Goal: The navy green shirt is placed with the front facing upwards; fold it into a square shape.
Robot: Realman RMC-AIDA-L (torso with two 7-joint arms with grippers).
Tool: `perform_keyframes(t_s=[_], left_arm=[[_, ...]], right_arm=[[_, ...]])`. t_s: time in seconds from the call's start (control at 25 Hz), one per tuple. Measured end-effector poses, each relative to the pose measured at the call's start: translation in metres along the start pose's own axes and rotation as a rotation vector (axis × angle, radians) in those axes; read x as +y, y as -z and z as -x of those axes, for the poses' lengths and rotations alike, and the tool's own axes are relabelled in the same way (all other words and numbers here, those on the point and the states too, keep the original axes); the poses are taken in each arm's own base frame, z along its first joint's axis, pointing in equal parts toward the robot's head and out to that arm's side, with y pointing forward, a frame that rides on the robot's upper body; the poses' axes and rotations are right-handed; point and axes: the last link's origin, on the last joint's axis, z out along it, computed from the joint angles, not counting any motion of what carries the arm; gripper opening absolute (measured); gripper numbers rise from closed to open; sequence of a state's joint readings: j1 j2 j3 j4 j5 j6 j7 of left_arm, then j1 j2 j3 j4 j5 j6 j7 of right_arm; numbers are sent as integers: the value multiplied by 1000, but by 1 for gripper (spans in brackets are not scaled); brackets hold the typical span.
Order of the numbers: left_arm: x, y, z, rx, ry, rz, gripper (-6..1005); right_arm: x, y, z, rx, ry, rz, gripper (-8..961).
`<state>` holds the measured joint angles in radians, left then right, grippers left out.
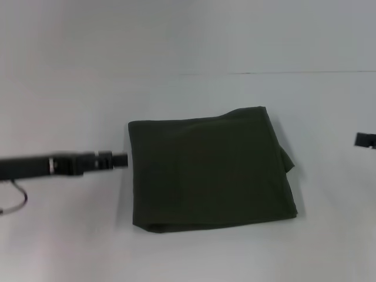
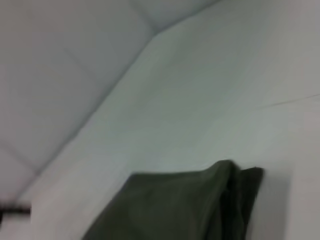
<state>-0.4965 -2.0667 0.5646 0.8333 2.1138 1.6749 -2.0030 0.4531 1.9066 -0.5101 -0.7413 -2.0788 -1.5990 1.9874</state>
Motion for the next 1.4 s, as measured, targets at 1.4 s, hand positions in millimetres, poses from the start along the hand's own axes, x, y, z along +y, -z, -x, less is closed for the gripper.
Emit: perform_keyframes(t_s=[1.4], left_arm=[[27, -51, -59, -171, -425, 20, 711]], right_arm=[[71, -106, 14, 20, 578, 203, 941]])
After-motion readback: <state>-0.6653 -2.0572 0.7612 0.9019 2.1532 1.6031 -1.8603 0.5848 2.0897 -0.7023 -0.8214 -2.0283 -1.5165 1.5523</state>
